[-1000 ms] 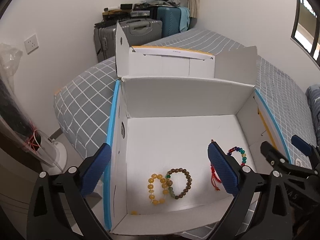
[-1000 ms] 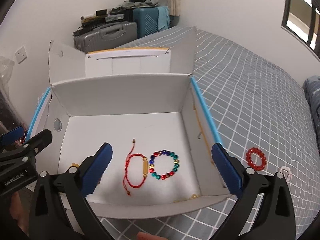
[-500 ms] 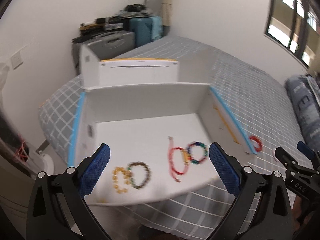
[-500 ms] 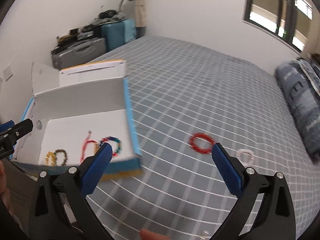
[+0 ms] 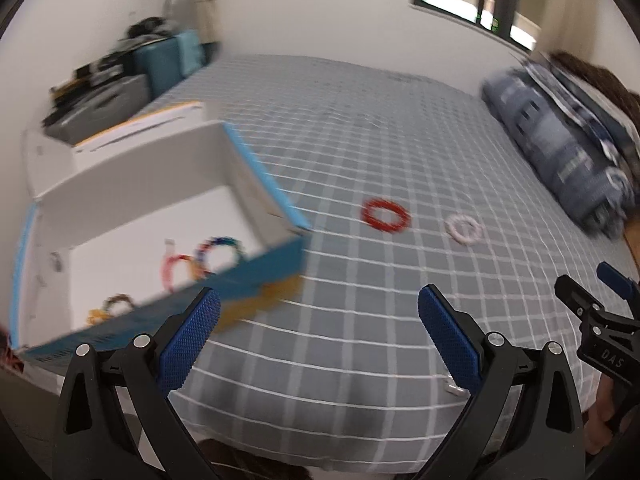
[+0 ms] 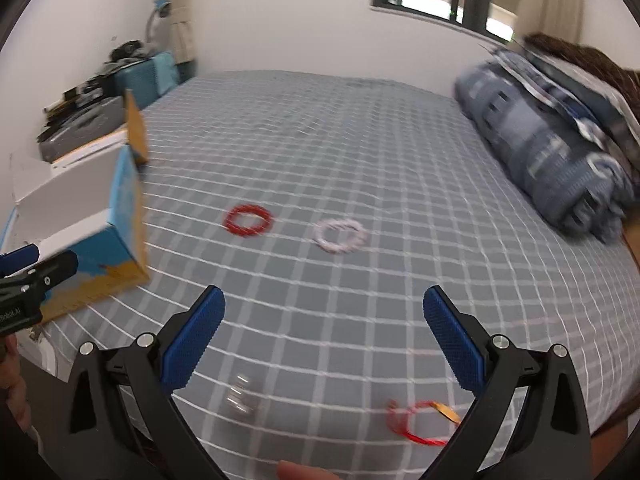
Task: Organize jewelry
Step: 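Move both tools back from the box to the bed, then grasp the pearls with left tool while right tool grasps second red cord bracelet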
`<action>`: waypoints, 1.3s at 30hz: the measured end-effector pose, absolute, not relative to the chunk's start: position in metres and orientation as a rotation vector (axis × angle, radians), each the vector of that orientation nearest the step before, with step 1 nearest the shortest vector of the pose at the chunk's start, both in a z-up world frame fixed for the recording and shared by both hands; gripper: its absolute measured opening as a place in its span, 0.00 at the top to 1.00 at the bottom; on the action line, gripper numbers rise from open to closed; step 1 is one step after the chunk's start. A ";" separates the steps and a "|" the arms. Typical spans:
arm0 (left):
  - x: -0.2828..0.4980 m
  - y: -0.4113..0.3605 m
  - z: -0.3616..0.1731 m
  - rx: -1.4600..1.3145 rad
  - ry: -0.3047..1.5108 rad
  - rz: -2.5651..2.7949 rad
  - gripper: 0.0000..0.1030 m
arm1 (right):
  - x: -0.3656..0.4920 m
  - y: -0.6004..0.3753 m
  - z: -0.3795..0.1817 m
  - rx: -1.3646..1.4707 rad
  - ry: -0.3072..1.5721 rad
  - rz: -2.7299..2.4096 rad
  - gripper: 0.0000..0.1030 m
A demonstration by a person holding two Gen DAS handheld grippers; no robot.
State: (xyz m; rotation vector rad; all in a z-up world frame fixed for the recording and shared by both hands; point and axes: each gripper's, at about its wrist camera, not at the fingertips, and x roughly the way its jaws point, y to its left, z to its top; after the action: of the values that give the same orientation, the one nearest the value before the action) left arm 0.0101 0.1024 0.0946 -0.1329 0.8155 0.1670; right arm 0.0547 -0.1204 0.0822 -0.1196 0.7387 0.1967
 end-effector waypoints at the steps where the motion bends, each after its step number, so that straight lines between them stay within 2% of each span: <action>1: 0.012 0.091 0.090 -0.122 0.822 0.145 0.05 | 0.052 -0.131 0.077 -0.113 0.744 0.181 0.07; 10: 0.024 0.019 0.035 -0.067 0.912 0.030 0.05 | 0.039 -0.197 0.019 -0.061 0.822 0.101 0.07; 20: 0.039 -0.010 -0.033 -0.083 1.010 -0.035 0.05 | 0.040 -0.235 -0.047 0.040 0.908 0.079 0.07; 29: 0.041 -0.018 -0.050 -0.040 1.020 -0.027 0.07 | 0.038 -0.235 -0.071 0.012 0.950 0.093 0.07; 33: 0.040 -0.018 -0.050 -0.024 1.042 -0.023 0.25 | 0.037 -0.232 -0.073 -0.009 0.950 0.093 0.09; 39: 0.036 -0.017 -0.047 -0.017 1.054 -0.026 0.58 | 0.036 -0.232 -0.072 -0.016 0.954 0.096 0.28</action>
State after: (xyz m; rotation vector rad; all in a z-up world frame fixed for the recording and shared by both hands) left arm 0.0357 -0.0165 -0.0466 -0.0169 1.0535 -0.0265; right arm 0.0363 -0.2317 -0.0720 -0.0156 0.9540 0.0958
